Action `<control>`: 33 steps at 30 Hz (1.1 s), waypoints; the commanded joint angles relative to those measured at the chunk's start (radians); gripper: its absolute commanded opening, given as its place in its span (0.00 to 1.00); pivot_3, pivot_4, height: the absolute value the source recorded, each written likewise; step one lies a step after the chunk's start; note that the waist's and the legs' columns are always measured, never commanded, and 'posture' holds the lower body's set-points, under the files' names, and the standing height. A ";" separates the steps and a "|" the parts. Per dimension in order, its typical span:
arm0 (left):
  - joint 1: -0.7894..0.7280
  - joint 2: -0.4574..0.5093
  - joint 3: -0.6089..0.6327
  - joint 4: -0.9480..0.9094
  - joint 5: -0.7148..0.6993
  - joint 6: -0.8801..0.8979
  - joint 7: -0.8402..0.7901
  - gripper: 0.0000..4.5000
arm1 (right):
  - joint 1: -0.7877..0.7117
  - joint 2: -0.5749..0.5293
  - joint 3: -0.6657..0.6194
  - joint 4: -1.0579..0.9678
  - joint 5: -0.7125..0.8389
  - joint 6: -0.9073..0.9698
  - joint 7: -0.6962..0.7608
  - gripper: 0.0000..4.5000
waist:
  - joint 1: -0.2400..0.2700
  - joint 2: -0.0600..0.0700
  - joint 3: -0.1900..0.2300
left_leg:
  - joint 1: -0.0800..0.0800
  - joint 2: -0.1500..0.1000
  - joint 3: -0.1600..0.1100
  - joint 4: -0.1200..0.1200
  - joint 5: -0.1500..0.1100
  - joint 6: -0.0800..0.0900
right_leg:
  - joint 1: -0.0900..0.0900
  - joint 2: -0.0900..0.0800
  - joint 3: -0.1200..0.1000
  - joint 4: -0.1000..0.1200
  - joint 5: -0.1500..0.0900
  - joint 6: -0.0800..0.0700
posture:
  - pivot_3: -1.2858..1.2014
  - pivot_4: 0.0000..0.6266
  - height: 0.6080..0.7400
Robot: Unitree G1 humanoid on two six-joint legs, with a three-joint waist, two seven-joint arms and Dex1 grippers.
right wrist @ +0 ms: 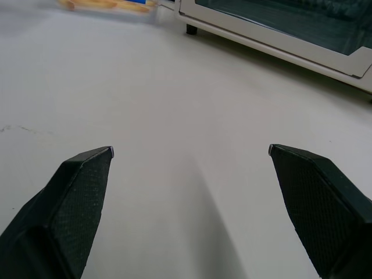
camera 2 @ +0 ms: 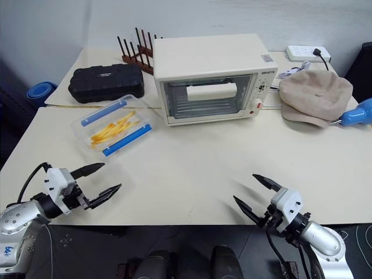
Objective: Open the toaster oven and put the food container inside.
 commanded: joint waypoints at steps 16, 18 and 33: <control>-0.277 0.115 0.029 -0.173 -0.384 0.419 -0.069 1.00 | -0.504 -0.031 -0.049 0.058 0.214 0.349 -0.091 0.99 | 0.000 0.001 0.001 | 0.000 0.000 -0.002 0.000 0.002 -0.002 | -0.001 0.001 0.000 0.006 0.000 -0.001 | 0.52 0.24 1.00; -0.307 0.099 0.008 -0.176 -0.379 0.426 -0.058 1.00 | -0.592 -0.032 -0.037 0.130 0.194 0.351 -0.075 0.99 | -0.001 0.001 0.001 | -0.001 -0.001 -0.002 0.001 0.002 -0.001 | -0.002 0.002 -0.002 0.007 0.000 -0.001 | 0.52 0.24 1.00; -0.343 0.026 -0.048 -0.161 -0.314 0.409 -0.011 1.00 | -1.019 0.076 0.069 0.553 0.028 0.200 0.055 0.99 | -0.021 0.000 0.001 | -0.002 -0.004 -0.001 0.001 0.003 0.001 | -0.003 0.002 -0.008 0.009 0.000 0.000 | 0.52 0.24 1.00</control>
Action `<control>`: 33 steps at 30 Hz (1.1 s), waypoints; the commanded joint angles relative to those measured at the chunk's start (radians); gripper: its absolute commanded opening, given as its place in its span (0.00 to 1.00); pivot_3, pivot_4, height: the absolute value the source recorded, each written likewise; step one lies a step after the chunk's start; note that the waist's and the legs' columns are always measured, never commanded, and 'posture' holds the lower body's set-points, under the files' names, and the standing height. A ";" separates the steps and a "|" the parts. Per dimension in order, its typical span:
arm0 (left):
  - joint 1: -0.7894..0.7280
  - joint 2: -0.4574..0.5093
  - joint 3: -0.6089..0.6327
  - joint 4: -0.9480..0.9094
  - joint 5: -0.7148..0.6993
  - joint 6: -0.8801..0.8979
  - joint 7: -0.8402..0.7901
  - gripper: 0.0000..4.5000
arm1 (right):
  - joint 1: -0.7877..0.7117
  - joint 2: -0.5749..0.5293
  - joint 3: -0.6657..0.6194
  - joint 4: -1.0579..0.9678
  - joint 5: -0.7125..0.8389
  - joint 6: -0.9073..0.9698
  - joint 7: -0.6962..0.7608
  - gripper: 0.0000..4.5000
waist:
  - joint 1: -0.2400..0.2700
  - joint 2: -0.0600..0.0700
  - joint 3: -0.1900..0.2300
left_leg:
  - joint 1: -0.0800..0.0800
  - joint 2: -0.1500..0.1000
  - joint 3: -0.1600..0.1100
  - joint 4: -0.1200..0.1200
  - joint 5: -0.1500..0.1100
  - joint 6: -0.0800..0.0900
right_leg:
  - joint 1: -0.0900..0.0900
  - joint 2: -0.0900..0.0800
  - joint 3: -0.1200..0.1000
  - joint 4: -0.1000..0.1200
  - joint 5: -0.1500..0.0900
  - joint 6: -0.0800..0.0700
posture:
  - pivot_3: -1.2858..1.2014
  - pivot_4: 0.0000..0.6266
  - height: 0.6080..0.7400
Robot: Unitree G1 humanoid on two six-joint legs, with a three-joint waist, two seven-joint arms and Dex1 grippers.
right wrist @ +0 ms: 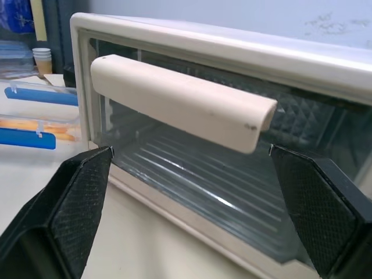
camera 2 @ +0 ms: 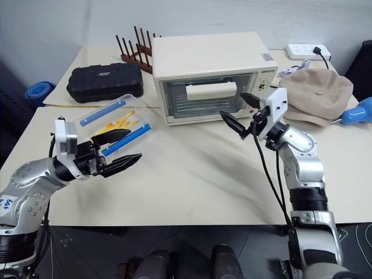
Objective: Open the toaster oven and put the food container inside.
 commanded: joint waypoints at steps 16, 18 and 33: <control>-0.297 -0.145 -0.015 0.233 0.052 0.027 0.207 0.53 | 0.238 -0.062 0.050 -0.205 -0.061 -0.150 0.236 1.00 | -0.004 -0.001 0.001 | -0.001 0.001 -0.001 0.000 0.004 -0.003 | 0.000 0.002 -0.003 0.000 0.000 0.000 | 0.52 0.24 1.00; -0.353 -0.170 -0.083 0.297 0.124 -0.009 0.185 0.39 | 0.238 -0.059 0.053 -0.202 -0.068 -0.157 0.233 1.00 | -0.005 -0.001 0.001 | -0.001 0.001 -0.001 0.000 0.004 -0.003 | 0.000 0.002 -0.003 0.001 0.000 0.001 | 0.52 0.24 1.00; -0.343 -0.206 -0.385 0.437 0.474 -0.248 0.035 0.00 | 0.672 -0.134 -0.126 -0.348 -0.070 -0.203 0.131 1.00 | 0.029 -0.001 0.001 | -0.002 -0.001 -0.002 -0.001 0.004 -0.003 | 0.000 0.001 -0.006 -0.001 0.000 0.001 | 0.52 0.24 1.00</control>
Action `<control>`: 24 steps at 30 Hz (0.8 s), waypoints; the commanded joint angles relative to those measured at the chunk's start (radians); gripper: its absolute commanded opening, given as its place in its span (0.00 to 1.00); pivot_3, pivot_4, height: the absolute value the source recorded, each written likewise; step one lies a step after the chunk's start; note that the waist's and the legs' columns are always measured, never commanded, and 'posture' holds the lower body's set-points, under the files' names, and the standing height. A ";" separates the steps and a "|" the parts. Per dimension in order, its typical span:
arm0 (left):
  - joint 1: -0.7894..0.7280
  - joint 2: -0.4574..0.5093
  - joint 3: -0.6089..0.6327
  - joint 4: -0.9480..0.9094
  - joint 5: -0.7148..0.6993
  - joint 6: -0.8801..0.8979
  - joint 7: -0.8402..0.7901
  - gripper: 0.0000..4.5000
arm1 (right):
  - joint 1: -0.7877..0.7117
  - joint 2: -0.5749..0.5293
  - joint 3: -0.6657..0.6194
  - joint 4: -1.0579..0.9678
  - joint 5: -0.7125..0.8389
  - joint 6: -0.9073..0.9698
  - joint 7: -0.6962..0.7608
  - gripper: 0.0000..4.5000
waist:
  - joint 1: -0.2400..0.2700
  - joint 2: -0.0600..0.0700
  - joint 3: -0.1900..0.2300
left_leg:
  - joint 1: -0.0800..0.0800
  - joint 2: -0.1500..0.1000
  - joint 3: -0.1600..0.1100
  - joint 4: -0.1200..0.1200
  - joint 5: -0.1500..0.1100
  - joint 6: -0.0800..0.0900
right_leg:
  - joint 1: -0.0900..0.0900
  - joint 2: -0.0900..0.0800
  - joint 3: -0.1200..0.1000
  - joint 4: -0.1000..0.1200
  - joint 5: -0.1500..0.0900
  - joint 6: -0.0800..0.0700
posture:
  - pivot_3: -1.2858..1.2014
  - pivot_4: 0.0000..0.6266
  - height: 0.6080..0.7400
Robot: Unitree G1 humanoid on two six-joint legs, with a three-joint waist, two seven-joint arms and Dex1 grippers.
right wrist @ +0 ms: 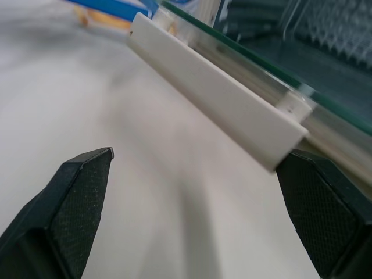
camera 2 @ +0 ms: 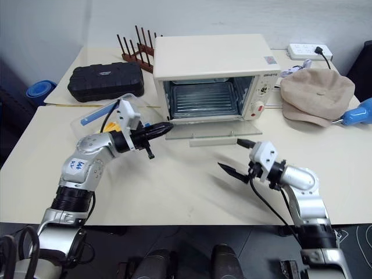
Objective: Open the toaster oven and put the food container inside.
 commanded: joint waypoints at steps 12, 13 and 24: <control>0.252 -0.053 0.073 -0.220 -0.015 -0.027 0.075 0.15 | 0.195 -0.052 -0.235 -0.201 0.268 0.052 0.022 1.00 | 0.008 -0.001 0.000 | 0.005 0.000 0.003 -0.001 0.001 0.001 | 0.003 -0.001 0.004 -0.001 0.001 0.002 | 0.52 0.24 1.00; 0.278 -0.047 0.107 -0.264 -0.048 -0.002 0.083 0.20 | 0.180 -0.050 -0.228 -0.205 0.271 0.055 0.027 1.00 | 0.006 -0.001 0.000 | 0.004 0.001 0.003 -0.001 0.001 0.001 | 0.003 -0.001 0.004 -0.001 0.001 0.002 | 0.52 0.24 1.00; 0.933 0.037 0.875 -0.538 -0.436 0.224 0.215 0.91 | 0.041 0.108 -0.114 -0.220 0.246 -0.082 0.039 1.00 | -0.022 -0.002 0.001 | 0.004 0.006 -0.002 -0.003 -0.001 -0.002 | 0.003 -0.003 0.011 -0.003 0.000 0.000 | 0.52 0.24 1.00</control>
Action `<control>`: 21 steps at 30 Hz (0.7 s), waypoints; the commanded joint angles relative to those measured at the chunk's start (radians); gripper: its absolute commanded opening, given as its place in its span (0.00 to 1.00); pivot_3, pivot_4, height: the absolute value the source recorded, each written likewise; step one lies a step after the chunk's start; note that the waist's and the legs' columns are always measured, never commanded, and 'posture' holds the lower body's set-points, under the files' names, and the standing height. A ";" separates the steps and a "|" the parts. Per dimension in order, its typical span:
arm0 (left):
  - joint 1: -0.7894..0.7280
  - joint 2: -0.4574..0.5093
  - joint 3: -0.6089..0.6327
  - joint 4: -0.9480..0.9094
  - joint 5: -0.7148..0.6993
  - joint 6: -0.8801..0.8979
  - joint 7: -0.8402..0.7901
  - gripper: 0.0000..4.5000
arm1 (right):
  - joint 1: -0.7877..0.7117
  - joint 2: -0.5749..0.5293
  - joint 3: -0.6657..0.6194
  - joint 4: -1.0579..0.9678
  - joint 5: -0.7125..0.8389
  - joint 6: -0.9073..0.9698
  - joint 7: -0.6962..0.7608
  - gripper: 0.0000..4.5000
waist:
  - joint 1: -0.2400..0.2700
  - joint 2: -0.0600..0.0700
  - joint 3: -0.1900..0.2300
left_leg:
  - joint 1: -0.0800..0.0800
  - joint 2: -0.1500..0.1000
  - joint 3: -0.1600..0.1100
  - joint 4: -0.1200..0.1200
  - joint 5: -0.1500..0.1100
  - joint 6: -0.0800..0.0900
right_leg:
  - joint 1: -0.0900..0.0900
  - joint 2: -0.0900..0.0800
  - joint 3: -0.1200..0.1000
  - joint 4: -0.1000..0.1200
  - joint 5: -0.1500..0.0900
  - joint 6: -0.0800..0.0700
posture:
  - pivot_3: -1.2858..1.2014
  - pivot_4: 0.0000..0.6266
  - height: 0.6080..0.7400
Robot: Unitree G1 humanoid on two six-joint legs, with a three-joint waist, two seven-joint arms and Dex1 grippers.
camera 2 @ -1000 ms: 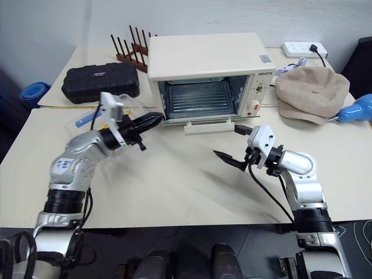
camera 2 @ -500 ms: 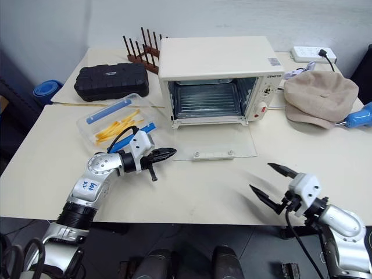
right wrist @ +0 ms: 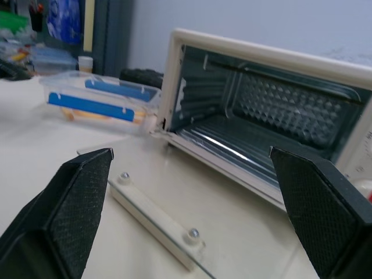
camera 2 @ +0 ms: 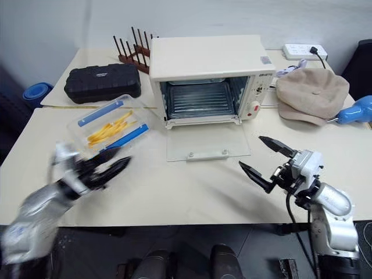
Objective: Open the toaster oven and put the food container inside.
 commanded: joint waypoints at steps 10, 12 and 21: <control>-0.289 0.157 0.090 0.092 -0.154 0.343 0.368 0.99 | -0.011 0.027 0.059 0.046 -0.047 -0.156 0.076 1.00 | 0.050 -0.002 0.001 | 0.000 -0.007 -0.008 0.002 -0.002 0.003 | 0.004 -0.005 0.002 -0.006 0.000 0.000 | 0.52 0.24 1.00; -0.429 0.257 -0.002 0.163 -0.074 0.447 0.442 0.99 | -0.021 0.014 0.066 0.055 -0.046 -0.170 0.102 1.00 | 0.043 -0.003 0.000 | -0.001 -0.007 -0.010 0.002 -0.001 0.002 | 0.004 -0.003 0.000 -0.005 0.000 0.000 | 0.52 0.24 1.00; -0.825 0.347 -0.209 0.469 0.022 0.777 0.545 0.99 | -0.107 -0.002 0.118 0.056 -0.044 -0.173 0.147 1.00 | -0.012 -0.003 0.001 | 0.003 -0.009 -0.007 -0.001 -0.002 0.001 | -0.004 0.005 -0.001 0.005 0.000 0.000 | 0.52 0.24 1.00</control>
